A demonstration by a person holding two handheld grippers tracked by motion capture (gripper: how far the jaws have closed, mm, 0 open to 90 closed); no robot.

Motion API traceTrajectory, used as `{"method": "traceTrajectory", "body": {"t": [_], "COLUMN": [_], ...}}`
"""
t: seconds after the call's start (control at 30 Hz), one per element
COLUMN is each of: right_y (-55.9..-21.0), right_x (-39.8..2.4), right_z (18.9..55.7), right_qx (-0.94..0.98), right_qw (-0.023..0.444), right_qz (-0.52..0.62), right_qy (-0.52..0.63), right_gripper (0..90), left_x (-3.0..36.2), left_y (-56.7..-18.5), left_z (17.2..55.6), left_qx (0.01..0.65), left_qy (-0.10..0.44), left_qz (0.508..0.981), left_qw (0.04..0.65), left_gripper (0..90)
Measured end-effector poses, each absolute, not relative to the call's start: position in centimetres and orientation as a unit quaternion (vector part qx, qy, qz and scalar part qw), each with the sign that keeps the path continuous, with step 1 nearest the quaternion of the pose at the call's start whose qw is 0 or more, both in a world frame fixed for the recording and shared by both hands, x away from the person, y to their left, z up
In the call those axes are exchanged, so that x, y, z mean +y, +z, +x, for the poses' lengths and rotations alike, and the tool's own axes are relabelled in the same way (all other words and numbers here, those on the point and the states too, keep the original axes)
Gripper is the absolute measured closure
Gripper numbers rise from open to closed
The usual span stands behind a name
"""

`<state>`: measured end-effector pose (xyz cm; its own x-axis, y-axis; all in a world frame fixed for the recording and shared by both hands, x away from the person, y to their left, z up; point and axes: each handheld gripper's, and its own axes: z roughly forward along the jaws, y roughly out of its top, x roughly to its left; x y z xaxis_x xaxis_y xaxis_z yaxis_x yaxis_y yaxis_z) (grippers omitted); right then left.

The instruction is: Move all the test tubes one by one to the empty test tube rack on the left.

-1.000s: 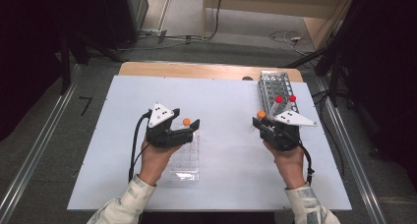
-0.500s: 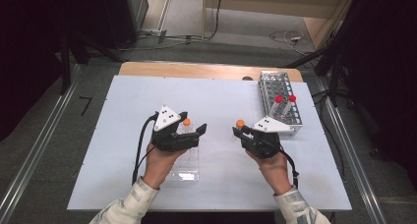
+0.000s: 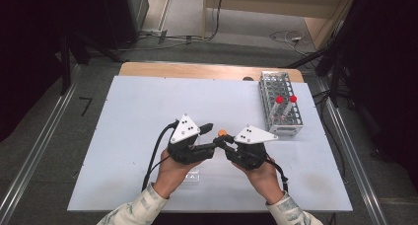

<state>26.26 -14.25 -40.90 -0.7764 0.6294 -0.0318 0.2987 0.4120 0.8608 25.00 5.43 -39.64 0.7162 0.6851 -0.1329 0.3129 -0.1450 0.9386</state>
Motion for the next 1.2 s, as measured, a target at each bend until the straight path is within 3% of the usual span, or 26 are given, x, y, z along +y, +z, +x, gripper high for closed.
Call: {"method": "traceTrajectory", "body": {"t": [0.27,0.5,0.6,0.8,1.2], "right_y": [-40.6,-40.5,-40.5,-40.4,-40.3], "right_x": [-13.8,-13.8,-13.7,-14.0,-14.8], "right_z": [25.7,25.7,25.8,26.0,26.4], "right_qx": [0.823,0.822,0.828,0.827,0.822], "right_qw": [0.173,0.168,0.158,0.152,0.155], "right_qz": [0.273,0.272,0.266,0.264,0.281], "right_qy": [0.466,0.472,0.468,0.472,0.471], "right_gripper": [71.3,69.2,52.9,37.5,35.8], "left_x": [5.2,5.3,5.6,7.6,11.3], "left_y": [-39.4,-39.3,-39.1,-38.3,-37.6], "left_z": [24.6,24.5,24.5,25.0,25.7], "left_qx": [0.323,0.322,0.326,0.346,0.385], "left_qy": [0.169,0.175,0.175,0.181,0.219], "left_qz": [0.742,0.739,0.733,0.720,0.698], "left_qw": [0.563,0.565,0.570,0.574,0.562], "left_gripper": [68.6,70.1,70.3,70.3,70.3]}}
